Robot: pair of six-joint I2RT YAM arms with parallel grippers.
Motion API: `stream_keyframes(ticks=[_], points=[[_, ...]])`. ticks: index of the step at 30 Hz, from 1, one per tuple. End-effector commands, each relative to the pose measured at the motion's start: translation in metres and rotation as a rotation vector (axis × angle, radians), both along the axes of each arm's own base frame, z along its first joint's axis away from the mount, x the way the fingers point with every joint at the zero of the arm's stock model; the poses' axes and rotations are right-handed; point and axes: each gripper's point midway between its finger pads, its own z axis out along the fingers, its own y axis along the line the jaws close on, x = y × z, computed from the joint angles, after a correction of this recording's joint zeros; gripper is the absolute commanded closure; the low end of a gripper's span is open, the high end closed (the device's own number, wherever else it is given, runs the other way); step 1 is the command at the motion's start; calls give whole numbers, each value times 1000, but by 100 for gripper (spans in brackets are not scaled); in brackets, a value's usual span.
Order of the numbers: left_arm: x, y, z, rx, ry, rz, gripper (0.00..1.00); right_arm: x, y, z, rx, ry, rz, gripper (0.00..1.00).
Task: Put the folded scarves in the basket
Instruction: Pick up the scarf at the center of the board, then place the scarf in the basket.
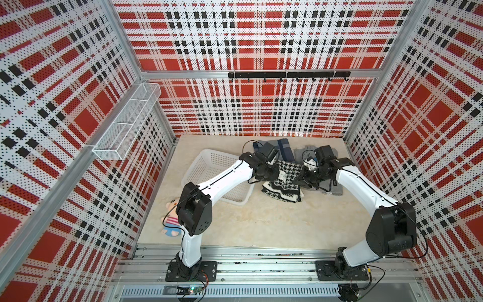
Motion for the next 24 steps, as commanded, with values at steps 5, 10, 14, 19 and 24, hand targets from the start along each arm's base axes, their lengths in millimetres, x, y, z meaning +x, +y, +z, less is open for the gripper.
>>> stream_keyframes(ticks=[5, 10, 14, 19, 24], points=[[25, 61, 55, -1, -73, 142, 100, 18, 76, 34, 156, -17, 116, 100], [39, 111, 52, 84, -81, 238, 100, 31, 130, 32, 203, -21, 206, 100], [49, 152, 45, 151, -80, 343, 100, 45, 172, 33, 243, -30, 262, 100], [60, 197, 35, 258, -96, 460, 100, 52, 227, 28, 289, -13, 335, 100], [70, 236, 19, 370, -106, 546, 100, 51, 264, 14, 322, 39, 368, 100]])
